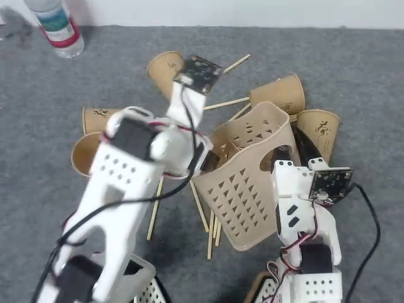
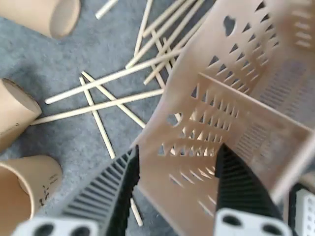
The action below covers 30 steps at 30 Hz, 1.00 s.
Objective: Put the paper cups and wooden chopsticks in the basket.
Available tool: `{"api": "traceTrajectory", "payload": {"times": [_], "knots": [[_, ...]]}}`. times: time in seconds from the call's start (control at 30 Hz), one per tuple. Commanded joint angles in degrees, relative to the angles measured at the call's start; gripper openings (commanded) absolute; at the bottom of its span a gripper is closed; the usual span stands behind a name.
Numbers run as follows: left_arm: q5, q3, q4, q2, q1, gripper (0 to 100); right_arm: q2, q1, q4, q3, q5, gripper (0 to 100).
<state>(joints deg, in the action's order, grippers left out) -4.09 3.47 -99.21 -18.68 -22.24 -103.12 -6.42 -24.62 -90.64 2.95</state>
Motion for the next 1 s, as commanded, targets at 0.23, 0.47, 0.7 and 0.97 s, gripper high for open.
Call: {"api": "traceTrajectory", "payload": {"times": [0.23, 0.47, 0.7, 0.97], "knots": [[6.24, -3.56, -0.53, 7.65, 0.79, 24, -1.01, 0.57, 0.75, 2.37, 0.88, 0.8], [6.59, -4.44, 2.37, 7.91, 0.09, 23, -1.01, 0.57, -1.1, 3.6, 1.05, 0.8], [11.08, -2.51, 2.46, 9.41, -0.35, 3, -1.01, 0.4, -1.1, 3.69, 1.05, 0.8], [12.31, -6.46, 2.55, 13.63, -0.09, 1, -1.01, 0.57, -1.1, 3.34, 1.05, 0.8]]}}
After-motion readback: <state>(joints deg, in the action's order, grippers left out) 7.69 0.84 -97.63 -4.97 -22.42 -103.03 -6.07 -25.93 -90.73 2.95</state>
